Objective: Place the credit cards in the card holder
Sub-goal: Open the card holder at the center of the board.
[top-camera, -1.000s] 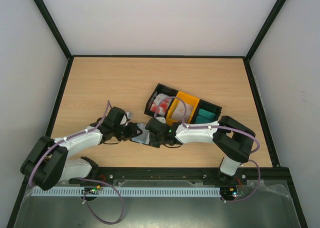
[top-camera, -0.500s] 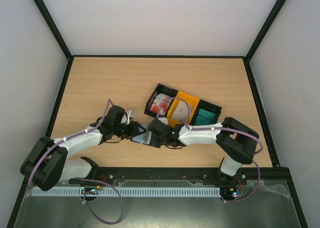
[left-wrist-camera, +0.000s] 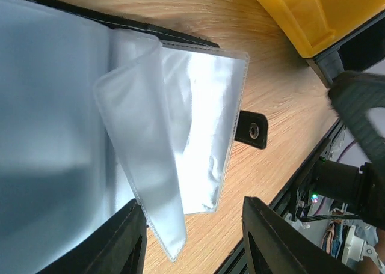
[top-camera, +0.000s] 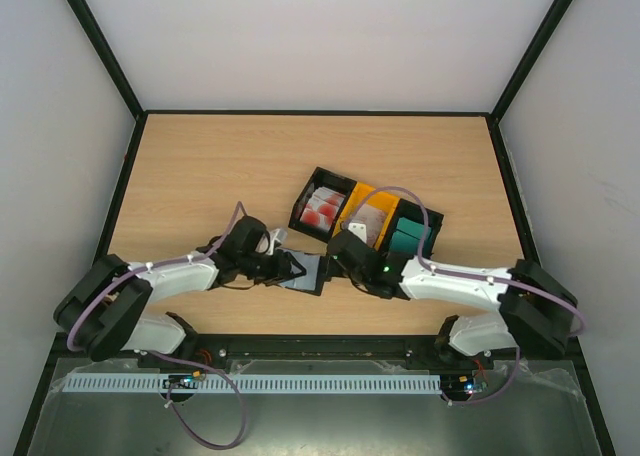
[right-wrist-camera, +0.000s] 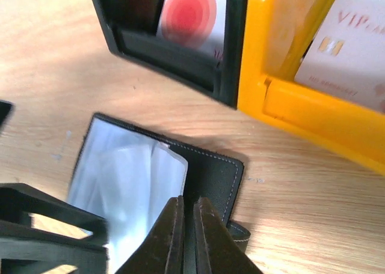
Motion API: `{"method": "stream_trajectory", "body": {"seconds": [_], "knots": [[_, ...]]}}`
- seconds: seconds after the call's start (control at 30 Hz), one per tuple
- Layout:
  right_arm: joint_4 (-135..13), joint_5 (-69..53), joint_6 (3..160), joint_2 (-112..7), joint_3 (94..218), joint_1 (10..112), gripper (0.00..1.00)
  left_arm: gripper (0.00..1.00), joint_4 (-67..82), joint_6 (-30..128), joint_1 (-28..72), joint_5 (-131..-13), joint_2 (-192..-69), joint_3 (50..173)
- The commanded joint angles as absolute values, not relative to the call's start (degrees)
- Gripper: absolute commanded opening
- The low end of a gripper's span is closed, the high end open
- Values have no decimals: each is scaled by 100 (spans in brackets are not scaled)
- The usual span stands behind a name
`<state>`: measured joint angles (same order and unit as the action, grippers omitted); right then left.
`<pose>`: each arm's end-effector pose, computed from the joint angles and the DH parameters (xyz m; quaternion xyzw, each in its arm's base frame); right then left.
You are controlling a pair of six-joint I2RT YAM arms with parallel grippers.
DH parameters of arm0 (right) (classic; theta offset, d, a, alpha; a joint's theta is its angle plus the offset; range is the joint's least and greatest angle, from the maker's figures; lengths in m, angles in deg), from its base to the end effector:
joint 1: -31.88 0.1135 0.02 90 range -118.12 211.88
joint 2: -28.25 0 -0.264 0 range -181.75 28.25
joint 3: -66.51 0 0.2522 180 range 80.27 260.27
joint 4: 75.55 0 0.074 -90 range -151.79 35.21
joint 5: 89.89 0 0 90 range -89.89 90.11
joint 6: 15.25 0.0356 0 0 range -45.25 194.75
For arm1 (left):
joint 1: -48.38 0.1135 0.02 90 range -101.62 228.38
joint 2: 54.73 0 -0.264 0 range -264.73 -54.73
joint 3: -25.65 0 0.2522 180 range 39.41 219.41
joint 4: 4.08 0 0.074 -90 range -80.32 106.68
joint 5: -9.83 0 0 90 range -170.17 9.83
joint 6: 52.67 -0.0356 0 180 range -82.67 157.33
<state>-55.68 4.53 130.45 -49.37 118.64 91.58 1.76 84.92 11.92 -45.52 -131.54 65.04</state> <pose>0.1376 0.2300 0.1849 -0.0176 0.9243 0.3017 0.2329 0.1772 -0.1561 0.1465 0.0326 0.8836 -0.4566 0.0983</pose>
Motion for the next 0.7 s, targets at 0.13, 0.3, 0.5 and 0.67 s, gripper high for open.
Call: {"method": "stream_trajectory", "body": {"seconds": [0.13, 0.3, 0.5, 0.67], "knots": [[-5447, 1347, 13356, -4006, 11552, 9071, 9, 45, -39, 8427, 582, -5060, -13501, 7053], [-5396, 1303, 13393, -3960, 11493, 9007, 9, 47, -168, 8382, 325, -5217, -13885, 7188], [-5383, 1288, 13406, -3890, 11422, 8970, 10, 48, 137, 8195, 183, -5599, -14176, 7396], [-5316, 1242, 13279, -3818, 11457, 8879, 13, 47, 248, 8180, 175, -5646, -14377, 7435]]}}
